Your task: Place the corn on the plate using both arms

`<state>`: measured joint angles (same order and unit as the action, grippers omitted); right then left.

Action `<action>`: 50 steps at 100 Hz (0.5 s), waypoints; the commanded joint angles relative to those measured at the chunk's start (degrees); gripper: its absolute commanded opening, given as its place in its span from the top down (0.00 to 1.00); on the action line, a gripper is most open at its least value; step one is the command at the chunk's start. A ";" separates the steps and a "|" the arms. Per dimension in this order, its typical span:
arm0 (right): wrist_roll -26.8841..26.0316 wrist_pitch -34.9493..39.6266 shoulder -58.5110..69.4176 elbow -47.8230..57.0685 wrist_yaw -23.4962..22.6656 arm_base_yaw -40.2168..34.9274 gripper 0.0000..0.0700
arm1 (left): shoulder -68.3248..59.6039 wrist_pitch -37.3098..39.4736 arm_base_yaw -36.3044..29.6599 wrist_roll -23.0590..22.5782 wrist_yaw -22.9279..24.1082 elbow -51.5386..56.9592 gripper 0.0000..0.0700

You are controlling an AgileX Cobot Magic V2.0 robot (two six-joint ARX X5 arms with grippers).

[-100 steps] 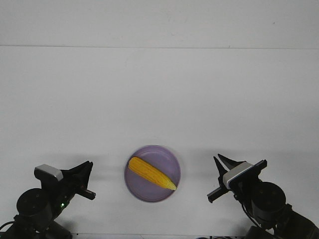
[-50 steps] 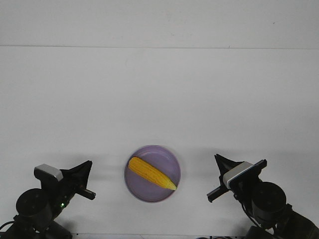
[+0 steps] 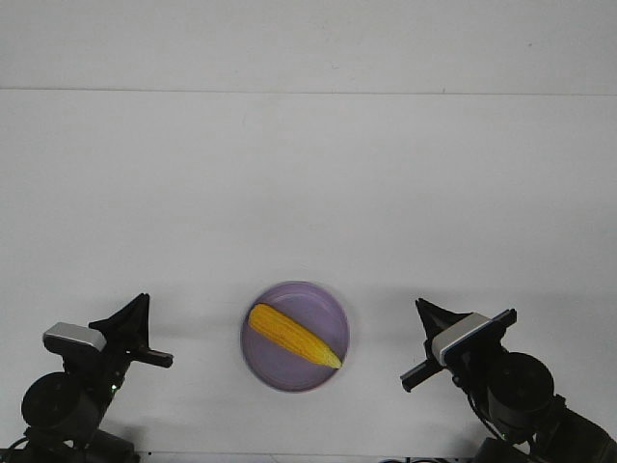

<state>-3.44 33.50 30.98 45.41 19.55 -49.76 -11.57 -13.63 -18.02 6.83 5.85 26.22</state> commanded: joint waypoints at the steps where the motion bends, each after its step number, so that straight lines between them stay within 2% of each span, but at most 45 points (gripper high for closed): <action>1: -0.85 -0.72 0.13 0.44 0.02 -0.46 0.98 | 1.99 5.03 4.42 -5.33 0.07 -5.11 0.98; 12: -0.85 -0.70 0.13 0.44 0.02 -0.46 0.98 | 6.60 11.02 11.54 -6.43 -0.57 -13.84 0.98; 21: -0.85 -0.70 0.13 0.44 0.02 -0.46 0.98 | 9.22 13.33 14.69 -6.88 -1.18 -18.69 0.98; 50: -0.85 -0.74 0.13 0.44 0.02 -0.46 0.98 | 11.41 13.68 15.80 -7.78 -1.14 -25.51 0.98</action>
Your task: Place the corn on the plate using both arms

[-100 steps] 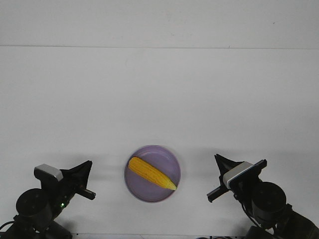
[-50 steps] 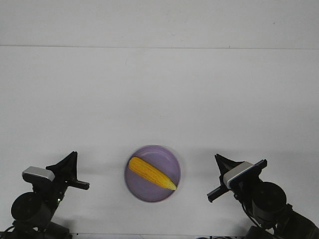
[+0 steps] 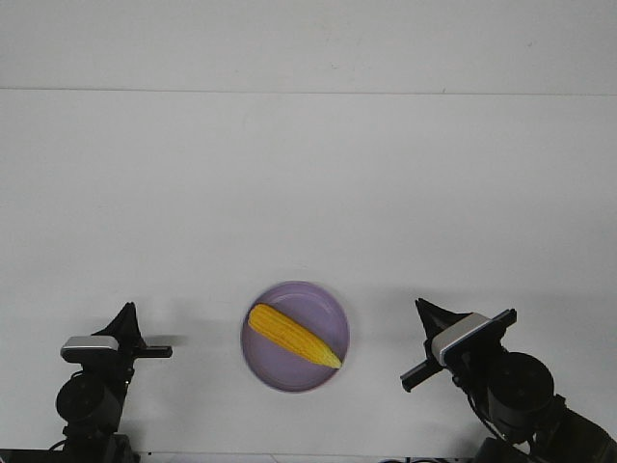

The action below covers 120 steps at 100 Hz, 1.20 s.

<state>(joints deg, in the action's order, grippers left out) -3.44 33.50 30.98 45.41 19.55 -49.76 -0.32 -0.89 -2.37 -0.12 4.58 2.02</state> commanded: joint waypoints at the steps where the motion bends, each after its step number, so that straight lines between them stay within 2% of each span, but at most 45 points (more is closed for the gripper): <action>1: -0.83 -0.76 0.13 0.44 0.02 -0.46 0.98 | 0.15 0.79 0.17 -0.76 0.11 -1.27 0.98; 84: -0.83 -0.85 -0.68 0.42 0.04 -0.52 0.98 | 0.15 2.69 0.22 -0.90 0.11 -1.22 0.98; 96: 5.18 -2.91 -1.14 0.35 -0.13 2.01 0.98 | 0.15 2.69 0.22 -0.90 0.11 -1.22 0.98; 104: 7.19 -6.38 -2.47 -1.46 -3.87 8.50 0.98 | 0.15 2.69 0.22 -0.90 0.11 -1.22 0.98; 120: 7.19 -17.16 -8.35 -13.42 -20.17 29.70 0.98 | 0.15 2.69 0.22 -0.90 0.11 -1.22 0.98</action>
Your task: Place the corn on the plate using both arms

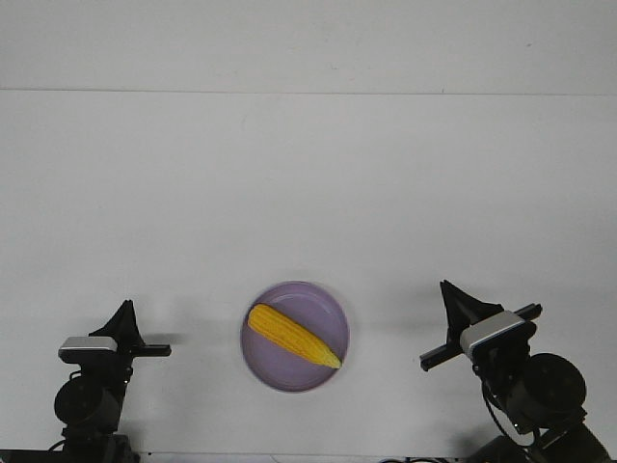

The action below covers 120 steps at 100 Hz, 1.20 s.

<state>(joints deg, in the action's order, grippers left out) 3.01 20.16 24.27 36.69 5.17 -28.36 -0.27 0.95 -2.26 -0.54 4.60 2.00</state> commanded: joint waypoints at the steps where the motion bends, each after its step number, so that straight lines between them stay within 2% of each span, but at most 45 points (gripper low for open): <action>1: 0.59 -4.70 -2.16 -5.75 -6.69 9.70 0.98 | 0.11 0.85 0.11 -0.46 0.07 -1.20 0.98; 10: -1.77 -10.58 -7.37 -14.49 -11.32 20.28 0.98 | 0.11 0.87 0.11 -0.48 0.09 -1.20 0.98; 18: -4.70 -11.98 -12.70 -20.94 -11.04 26.69 0.98 | 0.11 0.85 0.11 -0.46 0.09 -1.20 0.98; 28: -6.45 -12.31 -18.03 -26.77 -9.57 30.51 0.98 | 0.11 0.85 0.11 -0.48 0.09 -1.20 0.98; 56: -4.94 -15.61 -24.22 -36.11 -9.38 31.52 0.98 | 0.11 0.85 0.11 -0.48 0.09 -1.20 0.98; 67: -4.13 -13.09 -24.22 -35.98 -9.25 31.56 0.98 | 0.11 0.87 0.11 -0.46 0.09 -1.20 0.98; 120: -4.07 -14.14 -24.22 -35.95 -9.42 31.61 0.98 | 0.11 0.85 0.11 -0.46 0.09 -1.20 0.98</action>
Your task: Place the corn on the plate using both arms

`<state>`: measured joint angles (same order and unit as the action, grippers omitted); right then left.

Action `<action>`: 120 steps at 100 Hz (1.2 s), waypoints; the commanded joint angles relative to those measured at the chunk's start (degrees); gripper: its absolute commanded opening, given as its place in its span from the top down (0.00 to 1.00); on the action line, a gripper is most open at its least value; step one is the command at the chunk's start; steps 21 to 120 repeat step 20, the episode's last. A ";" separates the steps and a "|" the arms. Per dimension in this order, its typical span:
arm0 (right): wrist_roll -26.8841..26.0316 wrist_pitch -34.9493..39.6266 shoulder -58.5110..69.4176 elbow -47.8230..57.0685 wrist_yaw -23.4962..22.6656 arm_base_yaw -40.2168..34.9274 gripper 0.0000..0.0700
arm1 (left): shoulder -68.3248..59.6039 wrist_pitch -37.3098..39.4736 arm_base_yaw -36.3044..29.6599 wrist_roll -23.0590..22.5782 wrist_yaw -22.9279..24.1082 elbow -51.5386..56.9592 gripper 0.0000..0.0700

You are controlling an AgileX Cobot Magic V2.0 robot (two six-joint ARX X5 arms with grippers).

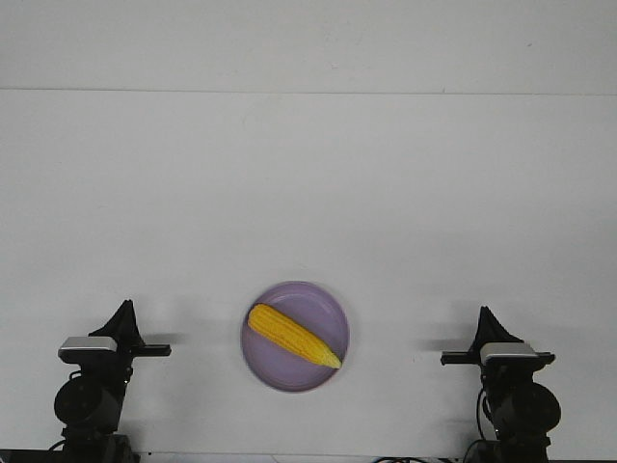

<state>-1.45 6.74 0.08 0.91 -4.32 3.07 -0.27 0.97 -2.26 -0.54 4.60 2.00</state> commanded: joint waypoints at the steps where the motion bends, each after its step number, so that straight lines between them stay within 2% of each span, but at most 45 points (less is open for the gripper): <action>1: 0.39 -0.72 -0.02 -0.17 0.07 0.17 0.98 | 0.11 0.83 0.11 -0.46 0.09 -1.20 0.98; 120: 0.39 -0.74 -0.02 -0.17 0.07 0.17 0.98 | 0.11 0.83 0.11 -0.48 0.09 -1.20 0.98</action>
